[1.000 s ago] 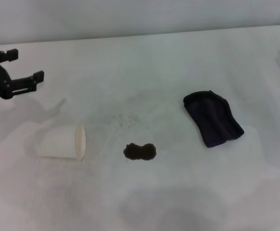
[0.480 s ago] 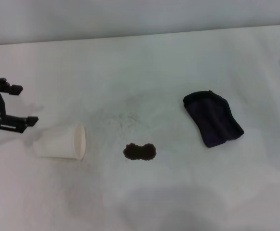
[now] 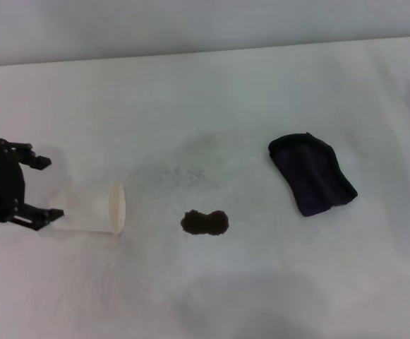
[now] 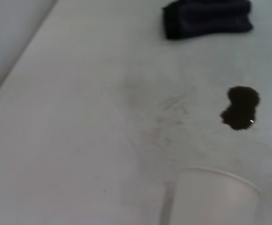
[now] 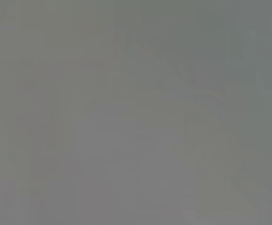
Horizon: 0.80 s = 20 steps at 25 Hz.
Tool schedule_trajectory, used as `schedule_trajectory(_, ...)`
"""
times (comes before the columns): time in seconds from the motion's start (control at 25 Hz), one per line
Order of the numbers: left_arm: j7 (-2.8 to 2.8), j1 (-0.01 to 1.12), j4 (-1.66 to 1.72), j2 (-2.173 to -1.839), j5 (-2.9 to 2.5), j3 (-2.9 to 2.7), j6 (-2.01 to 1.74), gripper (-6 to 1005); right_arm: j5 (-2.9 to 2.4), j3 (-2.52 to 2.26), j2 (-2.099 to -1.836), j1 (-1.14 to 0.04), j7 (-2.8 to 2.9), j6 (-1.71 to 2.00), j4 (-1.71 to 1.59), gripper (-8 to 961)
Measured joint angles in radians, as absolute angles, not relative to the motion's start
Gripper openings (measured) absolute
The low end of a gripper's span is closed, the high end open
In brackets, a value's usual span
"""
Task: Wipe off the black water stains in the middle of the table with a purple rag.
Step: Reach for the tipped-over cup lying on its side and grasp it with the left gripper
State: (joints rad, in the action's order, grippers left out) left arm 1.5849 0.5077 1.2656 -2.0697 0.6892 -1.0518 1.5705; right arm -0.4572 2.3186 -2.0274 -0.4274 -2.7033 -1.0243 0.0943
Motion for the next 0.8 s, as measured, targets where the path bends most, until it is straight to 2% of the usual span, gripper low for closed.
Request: schedule_trajectory(0.8, 1.702, 0.464, 1.184, -2.077, 0.714, -1.216, 1.377, 888, -0.459, 2.319, -2.028, -0.364, -2.649, -1.132, 0.052, 869)
